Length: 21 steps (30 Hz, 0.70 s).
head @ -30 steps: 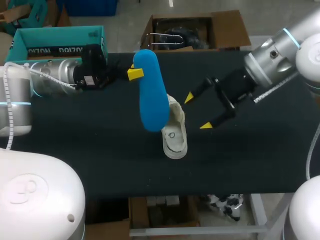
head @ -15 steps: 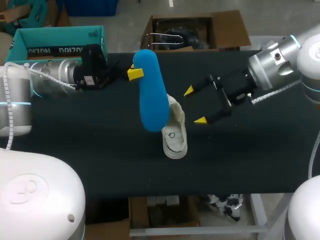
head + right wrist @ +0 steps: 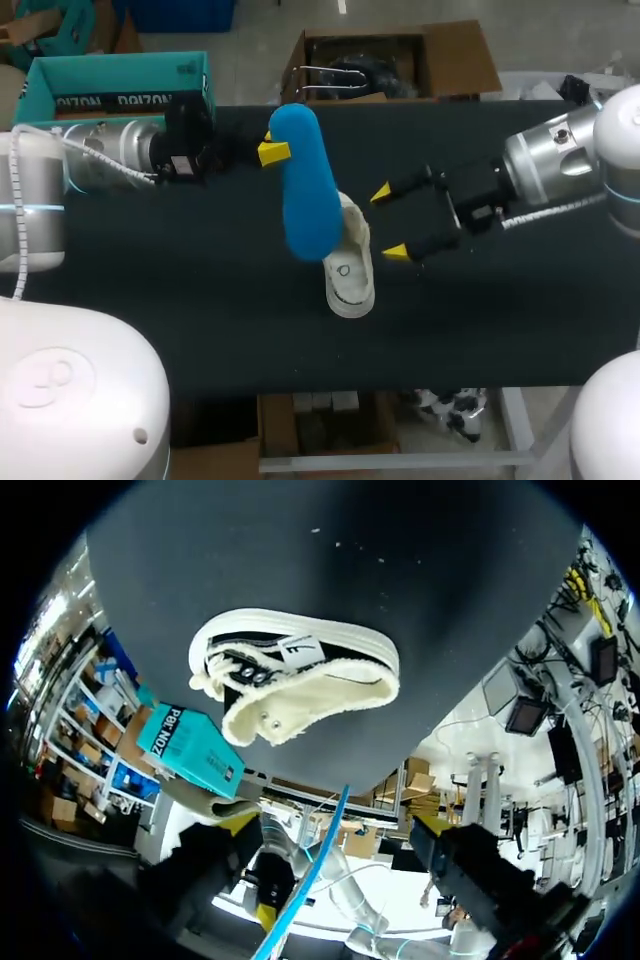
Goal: Open the shoe tongue, take the insole out of the shoe, put the insole back into the shoe, and pack the shoe into the shoebox
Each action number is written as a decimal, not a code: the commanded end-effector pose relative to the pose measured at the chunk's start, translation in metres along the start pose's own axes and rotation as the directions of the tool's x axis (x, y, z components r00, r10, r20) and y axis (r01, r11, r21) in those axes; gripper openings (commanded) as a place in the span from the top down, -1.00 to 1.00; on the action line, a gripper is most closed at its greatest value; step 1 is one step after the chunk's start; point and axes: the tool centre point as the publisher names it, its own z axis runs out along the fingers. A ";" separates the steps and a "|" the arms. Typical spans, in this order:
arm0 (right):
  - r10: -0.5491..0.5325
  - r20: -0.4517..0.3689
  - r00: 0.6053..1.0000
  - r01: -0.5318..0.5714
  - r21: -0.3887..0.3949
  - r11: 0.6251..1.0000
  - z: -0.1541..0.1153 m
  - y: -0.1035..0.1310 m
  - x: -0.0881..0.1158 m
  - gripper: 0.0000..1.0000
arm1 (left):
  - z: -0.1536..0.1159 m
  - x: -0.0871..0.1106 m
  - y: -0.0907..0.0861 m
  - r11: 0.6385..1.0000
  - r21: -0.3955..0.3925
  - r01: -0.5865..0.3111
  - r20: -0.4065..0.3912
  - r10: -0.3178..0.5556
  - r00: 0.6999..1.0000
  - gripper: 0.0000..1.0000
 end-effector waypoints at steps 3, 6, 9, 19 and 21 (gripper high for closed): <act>0.758 0.033 0.651 -0.759 0.045 0.650 0.001 0.001 0.004 -1.00 | 0.015 -0.006 0.012 0.993 -0.004 -0.118 -0.045 0.118 0.992 1.00; 0.775 0.043 0.630 -0.776 0.068 0.627 0.005 0.001 0.004 -1.00 | 0.020 -0.007 0.018 0.985 -0.005 -0.172 -0.068 0.171 0.983 1.00; 0.782 0.068 0.619 -0.785 0.096 0.612 0.010 0.003 0.005 -1.00 | 0.028 -0.011 0.025 0.977 0.002 -0.211 -0.099 0.210 0.973 1.00; 0.787 0.084 0.611 -0.790 0.131 0.599 0.020 0.012 0.011 -0.47 | 0.046 -0.012 0.048 0.955 0.004 -0.296 -0.182 0.291 0.939 1.00; 0.786 0.084 0.613 -0.788 0.137 0.600 0.020 0.013 0.011 -0.02 | 0.047 -0.013 0.050 0.956 0.003 -0.292 -0.192 0.287 0.939 1.00</act>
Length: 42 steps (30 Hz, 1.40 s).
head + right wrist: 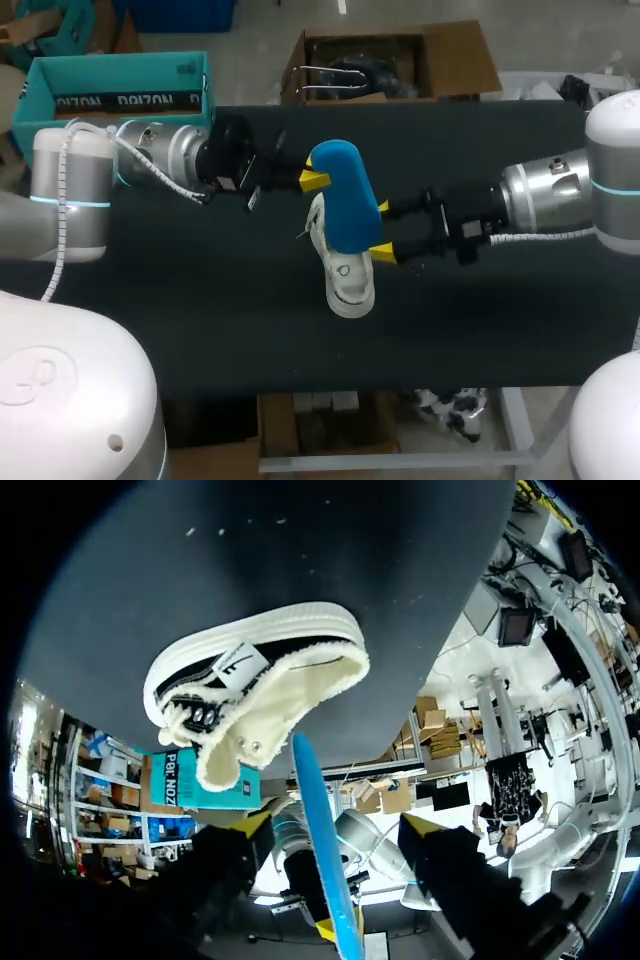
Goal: Open the shoe tongue, take the insole out of the shoe, put the insole back into the shoe, and pack the shoe into the shoebox
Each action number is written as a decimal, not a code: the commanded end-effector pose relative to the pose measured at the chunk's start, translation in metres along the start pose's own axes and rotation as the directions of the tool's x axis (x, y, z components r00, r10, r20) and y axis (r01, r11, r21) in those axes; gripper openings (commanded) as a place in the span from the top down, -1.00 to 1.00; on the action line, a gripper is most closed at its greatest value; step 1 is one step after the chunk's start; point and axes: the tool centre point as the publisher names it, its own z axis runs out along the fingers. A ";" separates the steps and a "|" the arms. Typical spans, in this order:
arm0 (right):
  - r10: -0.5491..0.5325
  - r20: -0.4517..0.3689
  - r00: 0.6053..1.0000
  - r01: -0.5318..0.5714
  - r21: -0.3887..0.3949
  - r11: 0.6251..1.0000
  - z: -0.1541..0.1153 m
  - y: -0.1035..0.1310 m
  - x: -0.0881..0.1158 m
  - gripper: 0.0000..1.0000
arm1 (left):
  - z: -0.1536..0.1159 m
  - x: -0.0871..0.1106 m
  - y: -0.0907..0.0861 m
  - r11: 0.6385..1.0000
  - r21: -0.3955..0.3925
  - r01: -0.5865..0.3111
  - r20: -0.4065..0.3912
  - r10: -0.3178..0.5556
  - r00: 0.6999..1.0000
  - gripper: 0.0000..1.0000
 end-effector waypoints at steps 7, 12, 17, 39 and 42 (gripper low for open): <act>0.516 0.007 0.857 -0.516 0.003 0.857 0.004 0.002 0.006 0.23 | 0.004 -0.006 0.013 0.999 0.036 0.005 -0.043 -0.004 0.999 1.00; 0.506 0.004 0.862 -0.506 0.011 0.862 0.004 0.002 0.006 0.22 | 0.007 -0.006 0.015 0.999 0.035 0.012 -0.053 -0.010 0.999 1.00; 0.489 -0.003 0.872 -0.489 0.019 0.872 0.005 0.002 0.006 0.22 | 0.010 -0.006 0.017 0.999 0.031 0.018 -0.054 -0.016 0.998 1.00; 0.081 0.041 0.996 -0.080 -0.037 0.996 0.002 -0.002 0.005 1.00 | 0.000 -0.015 0.011 1.000 -0.001 0.031 -0.096 -0.031 0.995 -1.00; -0.023 0.042 0.999 0.025 -0.060 0.998 0.000 -0.001 0.004 1.00 | -0.012 -0.021 0.004 0.999 -0.030 0.030 -0.154 -0.035 0.987 -1.00</act>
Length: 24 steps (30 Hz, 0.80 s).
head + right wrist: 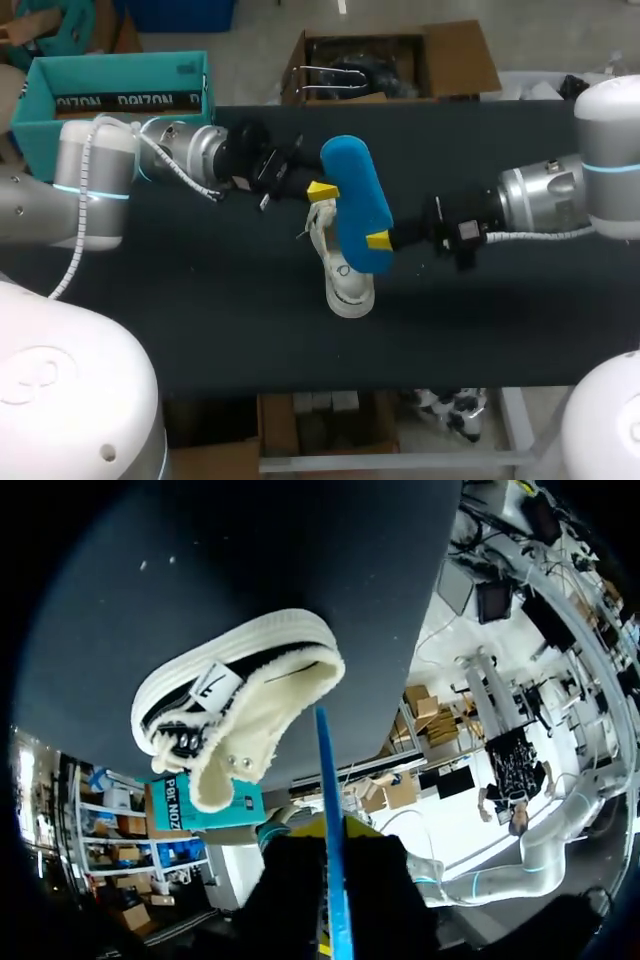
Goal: Open the shoe tongue, take the insole out of the shoe, put the insole back into the shoe, and pack the shoe into the shoebox
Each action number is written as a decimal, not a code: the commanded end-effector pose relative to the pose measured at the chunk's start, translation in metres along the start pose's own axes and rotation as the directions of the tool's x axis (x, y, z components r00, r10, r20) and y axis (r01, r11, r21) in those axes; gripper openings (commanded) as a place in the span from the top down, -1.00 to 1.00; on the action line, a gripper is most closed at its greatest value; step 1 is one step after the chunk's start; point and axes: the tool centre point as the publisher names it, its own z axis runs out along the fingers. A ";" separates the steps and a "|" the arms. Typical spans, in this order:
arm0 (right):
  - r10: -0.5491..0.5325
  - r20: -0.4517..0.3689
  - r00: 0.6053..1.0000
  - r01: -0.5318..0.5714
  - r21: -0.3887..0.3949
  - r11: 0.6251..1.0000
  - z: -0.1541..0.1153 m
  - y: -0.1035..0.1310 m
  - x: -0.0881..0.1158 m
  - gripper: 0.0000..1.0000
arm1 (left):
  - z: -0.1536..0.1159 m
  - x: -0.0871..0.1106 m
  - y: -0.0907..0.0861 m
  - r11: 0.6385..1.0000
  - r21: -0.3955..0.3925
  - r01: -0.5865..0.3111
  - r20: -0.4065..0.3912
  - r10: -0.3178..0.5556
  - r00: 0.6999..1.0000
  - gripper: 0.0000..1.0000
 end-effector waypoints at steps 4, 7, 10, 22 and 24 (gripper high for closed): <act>-0.232 0.029 0.972 0.234 -0.045 0.971 -0.004 -0.001 0.006 1.00 | -0.037 -0.015 -0.018 0.995 -0.092 0.037 -0.173 -0.053 0.984 -1.00; -0.290 0.039 0.956 0.291 -0.017 0.957 -0.006 0.003 0.008 1.00 | -0.051 -0.016 -0.020 0.991 -0.122 0.054 -0.233 -0.081 0.969 -1.00; -0.324 0.047 0.945 0.323 0.022 0.946 -0.008 0.007 0.011 1.00 | -0.064 -0.013 -0.019 0.984 -0.153 0.093 -0.318 -0.138 0.938 -1.00; -0.356 0.130 0.925 0.347 0.085 0.934 -0.009 0.006 0.012 1.00 | -0.090 -0.015 -0.012 0.946 -0.231 0.226 -0.419 -0.307 0.855 -1.00; -0.356 0.130 0.925 0.347 0.085 0.934 -0.009 0.006 0.012 1.00 | -0.090 -0.015 -0.012 0.946 -0.231 0.226 -0.419 -0.307 0.855 -1.00</act>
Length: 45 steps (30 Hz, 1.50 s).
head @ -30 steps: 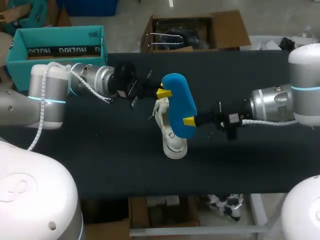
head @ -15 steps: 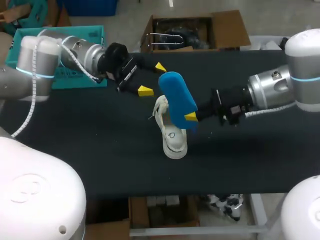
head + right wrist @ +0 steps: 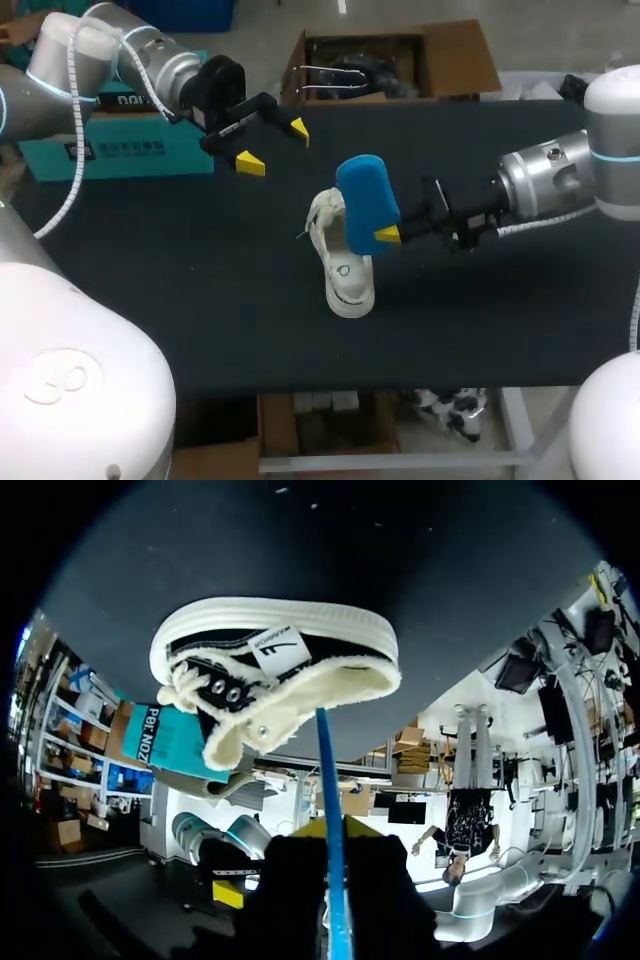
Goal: Open the shoe tongue, take the insole out of the shoe, put the insole back into the shoe, and pack the shoe into the shoebox
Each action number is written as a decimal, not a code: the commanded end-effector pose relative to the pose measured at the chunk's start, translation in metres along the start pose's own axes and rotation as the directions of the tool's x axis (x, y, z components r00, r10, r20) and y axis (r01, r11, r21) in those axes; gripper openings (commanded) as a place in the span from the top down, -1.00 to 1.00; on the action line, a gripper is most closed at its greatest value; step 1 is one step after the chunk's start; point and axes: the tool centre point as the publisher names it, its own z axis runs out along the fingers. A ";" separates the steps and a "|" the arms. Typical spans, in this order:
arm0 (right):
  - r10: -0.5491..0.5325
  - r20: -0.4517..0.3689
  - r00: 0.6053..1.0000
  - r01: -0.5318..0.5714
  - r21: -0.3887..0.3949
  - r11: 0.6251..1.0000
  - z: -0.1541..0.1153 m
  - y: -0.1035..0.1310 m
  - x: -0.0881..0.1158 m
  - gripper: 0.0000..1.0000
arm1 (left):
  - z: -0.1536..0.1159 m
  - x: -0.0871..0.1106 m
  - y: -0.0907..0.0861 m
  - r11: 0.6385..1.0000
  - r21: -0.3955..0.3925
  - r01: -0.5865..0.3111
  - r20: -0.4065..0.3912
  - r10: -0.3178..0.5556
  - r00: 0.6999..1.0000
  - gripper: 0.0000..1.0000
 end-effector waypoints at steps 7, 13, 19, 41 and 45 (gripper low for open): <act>-0.102 0.041 0.994 0.102 -0.007 0.995 0.003 -0.006 -0.002 1.00 | -0.004 -0.015 0.003 0.994 -0.066 -0.086 -0.242 0.068 0.968 -1.00; -0.200 0.071 0.977 0.200 0.008 0.980 0.007 -0.014 -0.021 1.00 | -0.010 -0.029 0.008 0.979 -0.153 -0.138 -0.294 0.088 0.952 -1.00; -0.235 0.134 0.963 0.230 0.056 0.972 0.011 -0.018 -0.031 1.00 | -0.009 -0.035 0.019 0.960 -0.202 -0.195 -0.297 0.130 0.946 -1.00; -0.276 0.316 0.908 0.249 0.123 0.961 0.018 -0.022 -0.065 1.00 | -0.006 -0.033 0.035 0.941 -0.236 -0.243 -0.267 0.177 0.947 -1.00; -0.318 0.330 0.889 0.283 0.150 0.947 0.016 -0.024 -0.072 1.00 | -0.006 -0.034 0.035 0.946 -0.222 -0.237 -0.283 0.170 0.944 -1.00</act>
